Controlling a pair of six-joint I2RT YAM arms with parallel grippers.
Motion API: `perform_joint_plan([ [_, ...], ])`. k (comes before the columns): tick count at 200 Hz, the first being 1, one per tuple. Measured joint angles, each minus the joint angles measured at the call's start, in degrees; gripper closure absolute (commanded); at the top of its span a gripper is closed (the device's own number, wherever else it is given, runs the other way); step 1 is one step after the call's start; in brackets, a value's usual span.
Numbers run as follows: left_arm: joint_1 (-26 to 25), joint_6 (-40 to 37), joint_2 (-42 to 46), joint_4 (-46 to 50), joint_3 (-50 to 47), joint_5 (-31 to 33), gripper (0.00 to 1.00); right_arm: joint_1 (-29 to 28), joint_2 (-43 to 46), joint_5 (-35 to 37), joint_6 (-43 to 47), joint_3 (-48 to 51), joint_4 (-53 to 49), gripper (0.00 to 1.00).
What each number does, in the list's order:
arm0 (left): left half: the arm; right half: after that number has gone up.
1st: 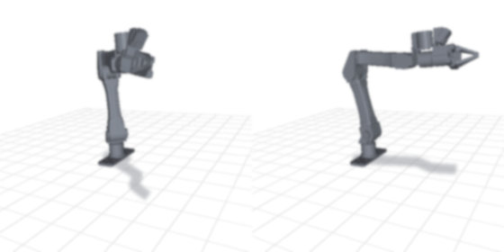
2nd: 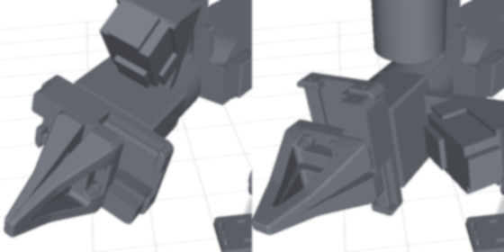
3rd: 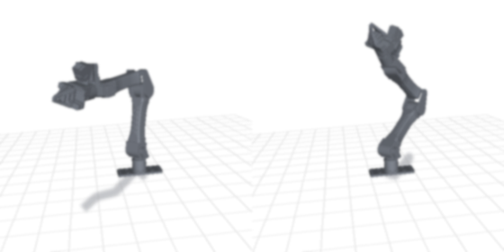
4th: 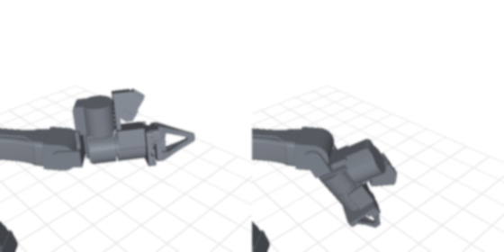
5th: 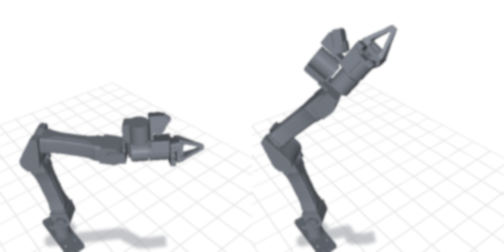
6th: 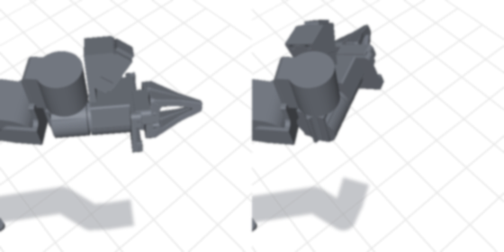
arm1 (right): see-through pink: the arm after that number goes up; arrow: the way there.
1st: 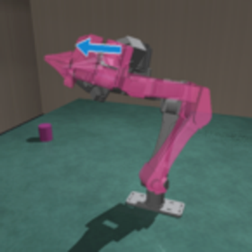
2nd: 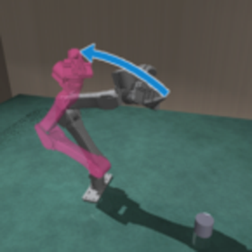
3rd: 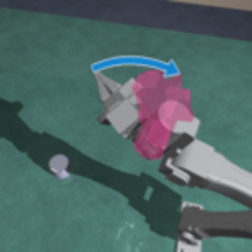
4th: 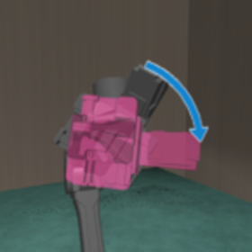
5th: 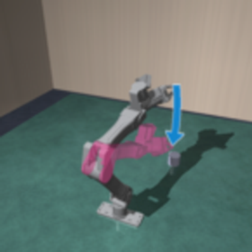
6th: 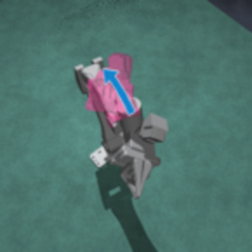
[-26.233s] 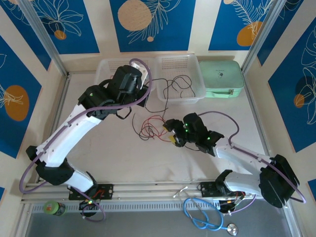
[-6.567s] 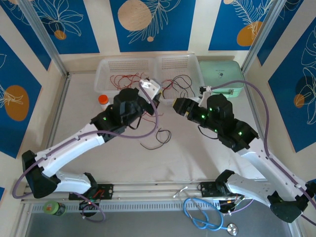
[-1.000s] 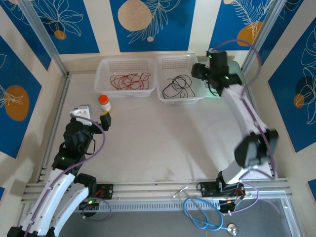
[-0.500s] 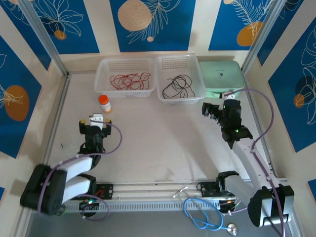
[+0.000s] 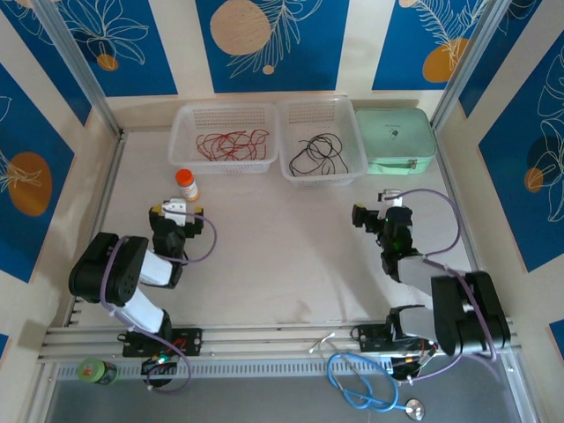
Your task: Untangle the cables
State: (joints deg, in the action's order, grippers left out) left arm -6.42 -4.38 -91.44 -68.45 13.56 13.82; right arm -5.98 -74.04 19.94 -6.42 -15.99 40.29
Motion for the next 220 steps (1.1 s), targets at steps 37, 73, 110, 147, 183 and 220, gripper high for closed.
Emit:
perform_joint_plan([
  [37, 3.54, 2.45, 0.98, 8.13, 6.58, -6.67, 0.00, 0.98, -13.51, -4.57, 1.62, -1.29, 9.97, 0.01],
  [73, 3.54, 2.84, 1.03, 11.08, 6.58, -8.94, 0.00, 7.61, -13.88, -13.77, 0.63, -7.61, 6.51, 0.01],
  [110, 3.54, 2.99, 1.03, 12.04, 6.58, -9.35, 0.00, 6.78, -13.88, -16.13, 0.63, -8.33, 5.90, 0.01],
  [147, 3.54, 3.02, 1.03, 12.41, 6.58, -9.38, 0.00, 6.69, -13.88, -16.59, 0.63, -8.33, 5.35, 0.01],
  [183, 3.54, 3.02, 1.03, 12.61, 6.60, -9.70, 0.00, 6.69, -13.88, -16.61, 0.63, -8.33, 5.29, 0.01],
  [220, 3.54, 2.56, 1.03, 14.78, 7.21, -12.79, 0.00, 6.69, -13.88, -16.85, 0.66, -8.33, 5.29, 0.01],
])
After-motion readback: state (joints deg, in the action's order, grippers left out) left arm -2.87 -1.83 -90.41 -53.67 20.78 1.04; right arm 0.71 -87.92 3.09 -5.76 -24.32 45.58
